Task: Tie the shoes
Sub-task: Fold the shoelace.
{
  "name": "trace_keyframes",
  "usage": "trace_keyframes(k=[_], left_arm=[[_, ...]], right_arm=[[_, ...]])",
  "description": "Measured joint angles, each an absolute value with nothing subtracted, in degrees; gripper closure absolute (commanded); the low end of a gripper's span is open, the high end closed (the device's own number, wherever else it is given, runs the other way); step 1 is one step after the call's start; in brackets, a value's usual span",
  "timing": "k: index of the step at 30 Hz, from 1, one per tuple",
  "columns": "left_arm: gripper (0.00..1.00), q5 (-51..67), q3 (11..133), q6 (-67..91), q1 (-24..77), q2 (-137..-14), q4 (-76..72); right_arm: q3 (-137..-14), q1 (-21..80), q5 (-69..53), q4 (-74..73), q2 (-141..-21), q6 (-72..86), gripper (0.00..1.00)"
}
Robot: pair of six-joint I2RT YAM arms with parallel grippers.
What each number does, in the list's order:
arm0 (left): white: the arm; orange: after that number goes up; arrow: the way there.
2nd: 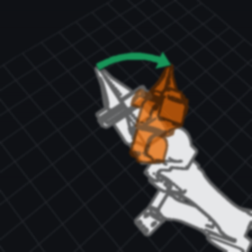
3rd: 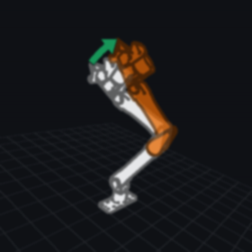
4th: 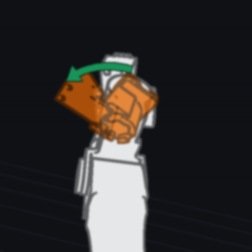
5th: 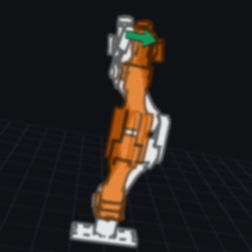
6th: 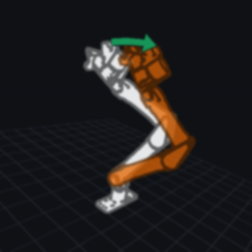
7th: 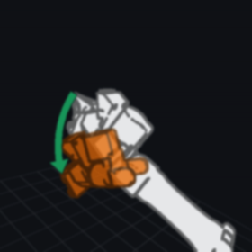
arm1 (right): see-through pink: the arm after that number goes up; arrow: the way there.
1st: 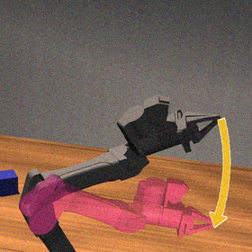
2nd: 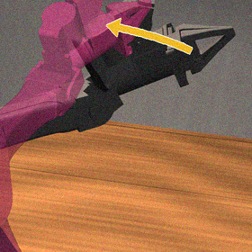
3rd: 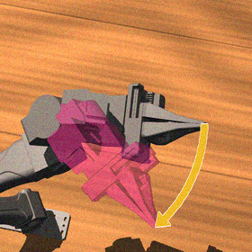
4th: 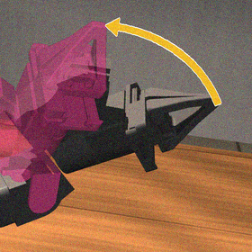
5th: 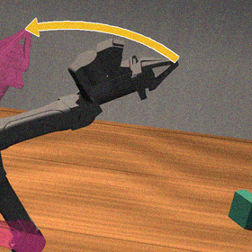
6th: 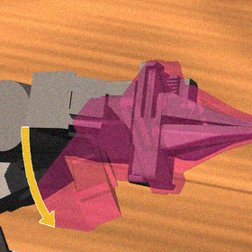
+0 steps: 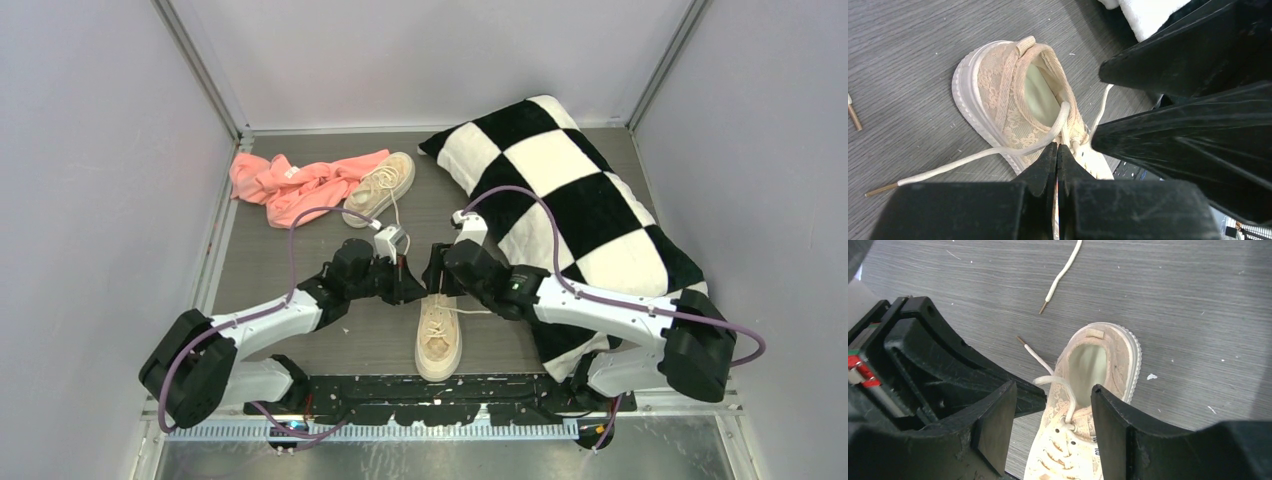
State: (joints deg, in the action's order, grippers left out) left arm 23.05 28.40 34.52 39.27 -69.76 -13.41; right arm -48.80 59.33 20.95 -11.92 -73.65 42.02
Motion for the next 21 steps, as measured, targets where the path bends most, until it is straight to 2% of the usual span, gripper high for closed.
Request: trace_keyframes(k=[6, 8, 9, 13, 14, 16, 18, 20, 21], left_arm=[[1.0, 23.6, 28.6, 34.5, 39.3, -70.1, -13.9], [1.0, 23.8, 28.7, 34.5, 39.3, -70.2, -13.8], [1.0, 23.9, 28.7, 34.5, 39.3, -70.3, -13.8], [1.0, 24.0, 29.1, 34.5, 39.3, -70.2, -13.1], [1.0, 24.0, 29.6, 34.5, 39.3, -70.0, -11.9], [0.98, 23.4, 31.3, 34.0, 39.3, -68.9, -7.9], [0.91, 22.4, 33.0, 33.5, 39.3, -67.0, -4.0], [0.69, 20.9, 34.6, 32.7, 39.3, -64.1, 0.2], [0.62, 20.2, 34.9, 32.4, 39.3, -62.6, 1.6]], right_arm=[[-50.6, 59.3, 19.9, -13.0, -78.2, 44.7, 0.44], [-51.0, 59.2, 19.9, -13.2, -79.3, 45.1, 0.47], [-51.2, 59.1, 19.9, -13.2, -79.9, 45.2, 0.53], [-51.5, 59.1, 19.7, -13.4, -80.9, 45.3, 0.95], [-51.5, 59.1, 19.7, -13.4, -81.0, 45.3, 0.99], [-51.5, 59.1, 19.8, -13.4, -81.0, 45.4, 0.99], [-51.5, 59.1, 20.1, -13.4, -80.9, 45.4, 1.0], [-51.5, 59.1, 20.3, -13.5, -80.4, 45.4, 1.0], [-51.5, 59.1, 20.5, -13.6, -79.8, 45.3, 0.99]])
